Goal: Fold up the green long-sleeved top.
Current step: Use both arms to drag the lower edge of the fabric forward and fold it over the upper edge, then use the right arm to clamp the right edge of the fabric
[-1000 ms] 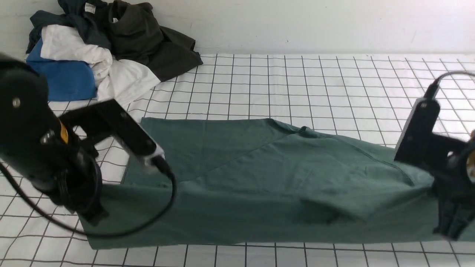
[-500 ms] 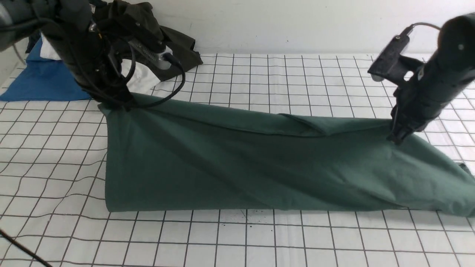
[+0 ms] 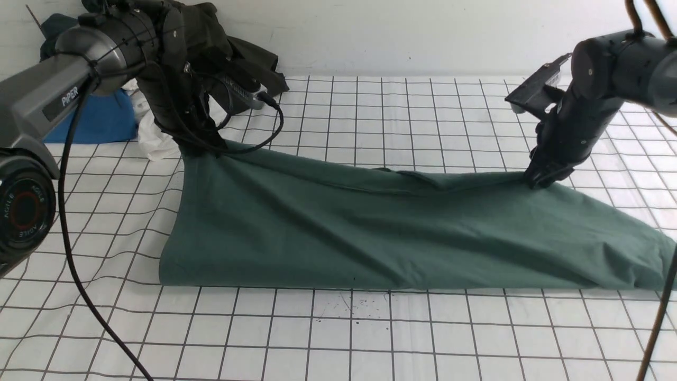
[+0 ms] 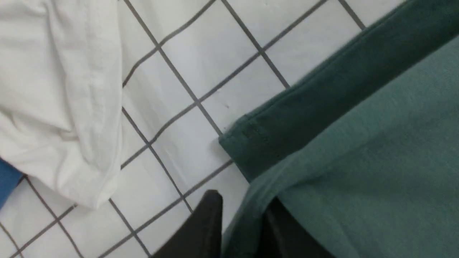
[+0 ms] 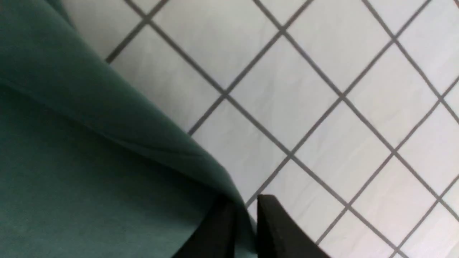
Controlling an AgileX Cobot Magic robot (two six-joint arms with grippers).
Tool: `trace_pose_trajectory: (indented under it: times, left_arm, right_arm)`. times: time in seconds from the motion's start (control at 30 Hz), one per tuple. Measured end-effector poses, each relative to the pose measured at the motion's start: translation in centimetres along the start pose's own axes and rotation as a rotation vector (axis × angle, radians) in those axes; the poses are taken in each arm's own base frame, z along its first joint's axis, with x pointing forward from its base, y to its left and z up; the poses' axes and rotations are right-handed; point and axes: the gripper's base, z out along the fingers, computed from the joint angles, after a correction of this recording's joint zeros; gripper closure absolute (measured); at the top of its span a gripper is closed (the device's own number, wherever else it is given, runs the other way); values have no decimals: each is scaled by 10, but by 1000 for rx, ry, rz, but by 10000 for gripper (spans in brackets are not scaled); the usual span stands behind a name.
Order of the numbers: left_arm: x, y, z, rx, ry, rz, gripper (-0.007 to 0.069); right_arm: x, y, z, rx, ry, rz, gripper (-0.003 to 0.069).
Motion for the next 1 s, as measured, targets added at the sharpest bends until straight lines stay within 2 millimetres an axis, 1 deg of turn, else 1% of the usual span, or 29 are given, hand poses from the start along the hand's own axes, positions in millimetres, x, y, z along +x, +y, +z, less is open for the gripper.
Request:
trace_pose_trajectory:
  times: [0.03,0.13,0.17,0.23,0.3,0.33,0.37,0.4,0.47,0.5,0.53,0.57,0.6,0.63,0.67,0.7,0.73,0.77,0.8,0.83,0.87,1.0]
  left_arm:
    - [1,2,3,-7,-6,-23,417]
    - [1,9,2,-27,-19,-106,298]
    - [0,12,-3,-35,-24,-151,252]
    - [-1,15,-14,-32,-15,-220,192]
    - [-4,15,-33,-4,-15,-276,160]
    - [-5,16,-35,-2,-22,-279,160]
    - [-7,13,-49,43,-29,-305,157]
    - [-9,10,-58,80,-43,-315,161]
    - [-14,1,-70,147,-77,-307,188]
    - [-19,-8,-76,195,-102,-287,225]
    - [-20,-9,-76,201,-104,-283,231]
    - [-24,-17,-77,238,-118,-267,274]
    - [-27,-25,-75,262,-120,-249,314]
    - [-29,-32,-74,280,-117,-232,350]
    - [-30,-40,-71,303,-112,-208,406]
    - [-32,-48,-68,323,-105,-188,464]
    - [-32,-49,-67,329,-106,-185,474]
    - [-33,-59,-63,365,-98,-159,557]
    - [-33,-60,-63,368,-100,-160,564]
    - [-33,-63,-61,388,-97,-150,588]
    - [-32,-68,-59,421,-100,-140,615]
    - [-31,-72,-55,455,-101,-129,632]
  right_arm:
    - [2,-4,0,12,-4,33,480]
    - [6,-13,-4,44,-2,134,370]
    - [9,-18,-10,59,7,179,333]
    - [16,-24,-22,68,27,256,291]
    - [27,-32,-40,67,51,328,266]
    - [28,-32,-42,66,52,332,265]
    - [38,-37,-56,55,62,386,258]
    - [45,-41,-65,40,59,428,255]
    - [61,-44,-79,1,50,504,253]
    - [72,-46,-90,-26,33,556,252]
    - [75,-44,-89,-34,39,562,252]
    - [87,-42,-97,-54,27,605,252]
    - [97,-40,-99,-62,27,637,252]
    - [107,-38,-97,-68,38,666,252]
    - [117,-36,-96,-58,32,701,252]
    - [127,-33,-89,-50,39,741,251]
    - [130,-33,-89,-45,39,748,250]
    - [142,-29,-75,-29,50,798,237]
    - [144,-28,-73,-31,59,798,237]
    - [149,-28,-66,-23,61,825,223]
    - [158,-25,-51,-21,84,861,197]
    - [164,-23,-15,-37,124,912,113]
